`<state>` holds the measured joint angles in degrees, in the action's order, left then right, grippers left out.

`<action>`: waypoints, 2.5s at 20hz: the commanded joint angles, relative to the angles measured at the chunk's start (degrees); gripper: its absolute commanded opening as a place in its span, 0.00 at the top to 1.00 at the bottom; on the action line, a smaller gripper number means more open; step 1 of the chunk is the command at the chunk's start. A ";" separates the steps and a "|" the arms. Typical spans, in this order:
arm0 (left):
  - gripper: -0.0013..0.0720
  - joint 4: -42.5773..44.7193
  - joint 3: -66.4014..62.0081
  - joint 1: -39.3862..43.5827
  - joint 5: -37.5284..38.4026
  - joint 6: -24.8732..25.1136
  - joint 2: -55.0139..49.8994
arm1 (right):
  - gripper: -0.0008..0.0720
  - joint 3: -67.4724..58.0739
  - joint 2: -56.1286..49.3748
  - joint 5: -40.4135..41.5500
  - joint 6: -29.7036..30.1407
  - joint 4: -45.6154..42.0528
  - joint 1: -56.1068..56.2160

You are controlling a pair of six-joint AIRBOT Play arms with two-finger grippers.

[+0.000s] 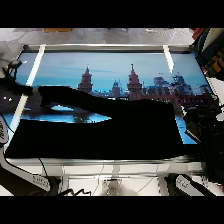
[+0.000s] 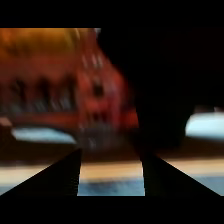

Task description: Fold the clothes and pants, and hang the long-sleeved shirts on hangers.

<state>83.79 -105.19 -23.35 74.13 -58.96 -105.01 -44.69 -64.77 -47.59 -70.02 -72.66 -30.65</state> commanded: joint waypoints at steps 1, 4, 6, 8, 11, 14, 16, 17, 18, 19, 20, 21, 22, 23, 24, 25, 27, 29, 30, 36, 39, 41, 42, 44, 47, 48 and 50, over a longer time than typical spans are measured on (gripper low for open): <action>0.35 -6.86 0.00 -4.74 15.76 2.84 -3.23 | 0.22 -0.02 -0.04 0.66 0.02 0.02 0.04; 0.01 -11.21 0.00 -4.42 12.31 2.84 -6.14 | 0.22 -0.02 -0.04 0.61 0.00 0.04 0.04; 0.01 -10.10 0.00 -2.97 9.03 2.89 -7.67 | 0.22 -0.02 -0.04 0.61 0.00 0.04 0.04; 0.01 -9.25 0.00 -1.77 5.86 2.89 -8.98 | 0.22 -0.02 -0.04 0.61 0.00 0.07 0.04; 0.09 -6.34 0.00 -0.42 2.08 2.84 -9.92 | 0.22 -0.02 -0.04 0.63 0.00 0.57 0.07; 0.24 -4.26 -0.02 -0.31 1.90 2.82 -9.88 | 0.22 0.00 -0.04 0.66 0.00 0.63 0.04; 0.45 -2.73 -0.02 -0.28 2.19 1.68 -9.73 | 0.22 -0.02 -0.04 0.66 0.00 0.68 0.04; 0.74 -1.55 -0.02 -0.17 2.16 1.31 -9.62 | 0.22 -0.02 -0.04 0.66 0.00 0.72 0.04; 0.96 -1.31 -0.04 -0.20 2.12 1.31 -9.57 | 0.22 -0.02 -0.04 0.63 0.00 0.72 0.04; 0.97 -1.33 -0.07 -0.17 2.10 1.25 -9.55 | 0.22 -0.02 -0.04 0.63 0.00 0.72 0.04; 0.97 -1.29 -0.07 -0.15 2.21 0.61 -9.49 | 0.22 -0.02 -0.04 0.63 0.00 0.72 0.04; 0.97 -1.25 -0.04 -0.15 2.86 -0.11 -9.22 | 0.22 -0.02 -0.04 0.66 0.00 0.70 0.04; 0.97 -1.01 -0.07 -0.15 3.54 -0.39 -8.81 | 0.22 -0.02 -0.04 0.66 0.00 0.70 0.07; 0.97 0.70 -0.07 -0.13 4.11 -1.53 -8.13 | 0.22 -0.02 -0.04 0.66 0.02 0.70 0.04; 0.97 3.15 -0.07 -0.07 4.37 -2.91 -7.21 | 0.22 -0.02 -0.04 0.66 0.02 0.68 0.04; 0.97 5.07 -0.07 -0.07 4.52 -3.74 -5.88 | 0.22 -0.02 -0.04 0.66 0.02 0.68 0.04; 0.97 5.35 -0.04 -0.07 4.28 -3.74 -2.62 | 0.22 -0.02 -0.04 0.66 0.02 0.68 0.04; 0.98 5.01 0.15 0.37 4.35 -3.67 0.98 | 0.22 -0.02 -0.04 0.66 0.02 0.66 0.04; 0.98 3.89 1.51 0.50 3.96 -3.41 3.28 | 0.22 -0.02 -0.04 0.68 0.02 0.63 0.04; 0.98 -2.01 39.71 2.43 -24.33 -5.44 27.56 | 0.22 -0.02 -0.04 0.70 0.04 0.42 0.04; 0.97 -2.03 55.36 3.87 -37.27 -8.15 37.73 | 0.22 -0.02 -0.04 0.74 0.04 0.42 0.04; 0.97 -2.01 59.14 3.82 -44.92 -9.68 41.48 | 0.22 -0.02 -0.04 0.76 0.02 0.42 0.04; 0.97 -1.79 59.63 3.72 -47.39 -9.64 41.79 | 0.22 -0.02 -0.04 0.81 0.04 0.42 0.04; 0.60 -0.39 59.63 3.61 -49.88 -7.15 40.26 | 0.22 -0.02 -0.04 1.11 0.02 0.44 0.04; 0.29 0.35 59.58 3.61 -50.58 -2.51 35.91 | 0.22 -0.02 -0.04 1.20 0.02 0.48 0.04; 0.29 -0.42 59.58 3.61 -50.49 -2.56 34.38 | 0.22 -0.02 -0.04 1.20 0.02 0.46 0.04; 0.29 -4.13 59.56 3.61 -50.38 -2.56 31.76 | 0.22 -0.02 -0.04 1.20 0.02 0.46 0.04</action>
<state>82.56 -46.13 -19.75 25.56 -62.96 -70.35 -44.69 -64.77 -46.44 -69.97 -72.23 -30.65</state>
